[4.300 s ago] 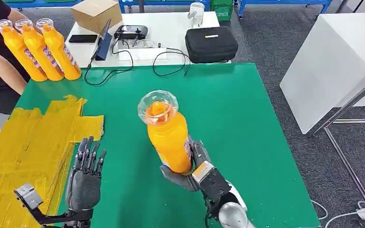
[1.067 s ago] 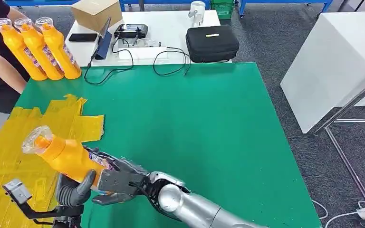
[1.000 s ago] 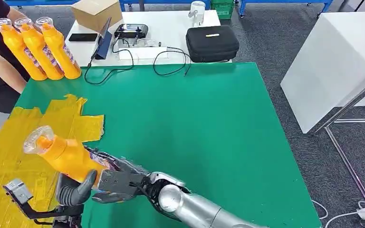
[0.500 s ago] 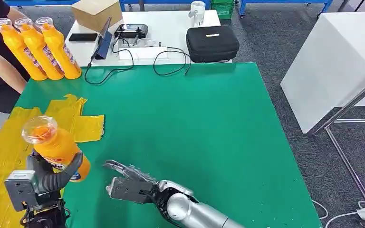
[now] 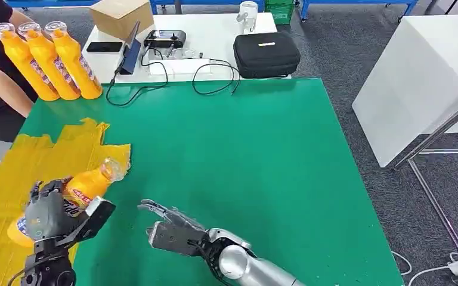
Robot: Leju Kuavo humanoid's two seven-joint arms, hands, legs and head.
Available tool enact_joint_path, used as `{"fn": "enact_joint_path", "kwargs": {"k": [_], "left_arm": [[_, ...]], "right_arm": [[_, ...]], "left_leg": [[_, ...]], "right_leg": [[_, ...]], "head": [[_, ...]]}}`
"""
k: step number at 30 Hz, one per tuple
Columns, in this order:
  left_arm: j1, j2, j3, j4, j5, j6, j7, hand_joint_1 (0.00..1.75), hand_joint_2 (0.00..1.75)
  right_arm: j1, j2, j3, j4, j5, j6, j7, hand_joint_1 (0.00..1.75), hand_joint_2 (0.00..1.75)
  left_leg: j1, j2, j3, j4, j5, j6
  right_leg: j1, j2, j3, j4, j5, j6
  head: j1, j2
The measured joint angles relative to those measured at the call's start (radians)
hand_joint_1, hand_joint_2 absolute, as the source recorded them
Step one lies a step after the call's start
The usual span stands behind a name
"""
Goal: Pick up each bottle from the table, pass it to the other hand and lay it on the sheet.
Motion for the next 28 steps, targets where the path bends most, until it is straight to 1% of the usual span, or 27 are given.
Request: {"fn": "enact_joint_path", "kwargs": {"k": [2, 7, 10, 11, 12, 13, 15, 18, 21, 28], "left_arm": [[-0.012, 0.011, -0.016, 0.05, -0.034, -0.024, 0.023, 1.75, 1.75], [-0.027, 0.026, -0.037, 0.113, -0.042, -0.034, 0.033, 1.75, 1.75], [-0.042, 0.037, -0.05, 0.147, -0.06, -0.08, 0.045, 1.75, 1.75], [-0.049, 0.041, -0.057, 0.164, -0.063, -0.092, 0.048, 1.06, 1.75], [-0.055, 0.043, -0.063, 0.176, -0.067, -0.098, 0.05, 0.0, 1.75], [-0.061, 0.046, -0.067, 0.187, -0.072, -0.099, 0.052, 0.0, 0.0], [-0.073, 0.051, -0.076, 0.209, -0.079, -0.099, 0.062, 0.0, 0.0], [-0.08, 0.054, -0.087, 0.231, -0.103, -0.091, 0.11, 0.0, 0.0], [-0.08, 0.054, -0.093, 0.235, -0.12, -0.07, 0.121, 0.0, 0.0], [-0.081, 0.063, -0.109, 0.235, -0.246, -0.053, 0.243, 0.0, 0.0]], "right_arm": [[0.0, 0.0, 0.0, -0.003, 0.003, 0.008, 0.002, 0.0, 0.0], [0.0, 0.0, 0.0, -0.008, 0.004, 0.008, 0.003, 0.0, 0.0], [0.0, 0.001, 0.0, -0.008, 0.004, 0.011, 0.006, 0.0, 0.0], [0.0, 0.001, 0.0, -0.008, 0.005, 0.011, 0.009, 0.0, 0.0], [-0.001, 0.002, 0.0, -0.008, 0.005, 0.011, 0.009, 0.0, 0.0], [-0.001, 0.003, 0.0, -0.008, 0.005, 0.011, 0.009, 0.0, 0.0], [-0.001, 0.005, 0.0, -0.008, 0.005, 0.011, 0.011, 0.0, 0.0], [-0.001, 0.005, 0.0, -0.008, 0.005, 0.012, 0.011, 0.0, 0.0], [-0.001, 0.005, 0.0, -0.008, 0.005, 0.011, 0.012, 0.0, 0.0], [-0.001, 0.005, 0.0, -0.008, 0.008, 0.011, 0.014, 0.0, 0.0]], "left_leg": [[0.0, 0.0, 0.0, 0.0, 0.0, 0.0], [0.0, 0.0, 0.0, 0.0, 0.0, 0.0], [0.0, 0.0, 0.0, 0.0, 0.0, 0.0], [0.0, 0.0, 0.0, 0.0, 0.0, 0.0], [0.0, 0.0, 0.0, 0.0, 0.0, 0.0], [0.0, 0.0, 0.0, 0.0, 0.0, 0.0], [0.0, 0.0, 0.0, 0.0, 0.0, 0.0], [0.0, 0.0, 0.0, 0.0, 0.001, -0.001], [0.001, 0.0, 0.0, 0.0, 0.001, -0.001], [0.0, 0.0, 0.0, 0.0, 0.001, -0.001]], "right_leg": [[0.0, 0.0, 0.0, 0.0, 0.0, 0.0], [0.0, 0.0, 0.0, 0.0, 0.0, 0.0], [0.0, 0.0, 0.0, 0.0, 0.0, 0.0], [0.0, 0.0, 0.0, 0.0, 0.0, 0.0], [0.0, 0.0, 0.0, 0.0, 0.0, 0.0], [0.0, 0.0, 0.0, 0.0, 0.0, 0.0], [0.0, 0.0, 0.001, 0.0, 0.0, 0.0], [0.0, 0.0, 0.0, 0.0, 0.0, 0.0], [0.0, 0.0, 0.0, 0.001, 0.0, 0.0], [0.0, 0.0, 0.0, 0.001, 0.0, 0.0]], "head": [[0.0, 0.0], [0.0, 0.0], [0.0, 0.0], [0.0, 0.0], [0.0, 0.0], [0.0, 0.0], [0.0, 0.0], [0.0, 0.0], [0.0, 0.0], [0.0, 0.0]]}}
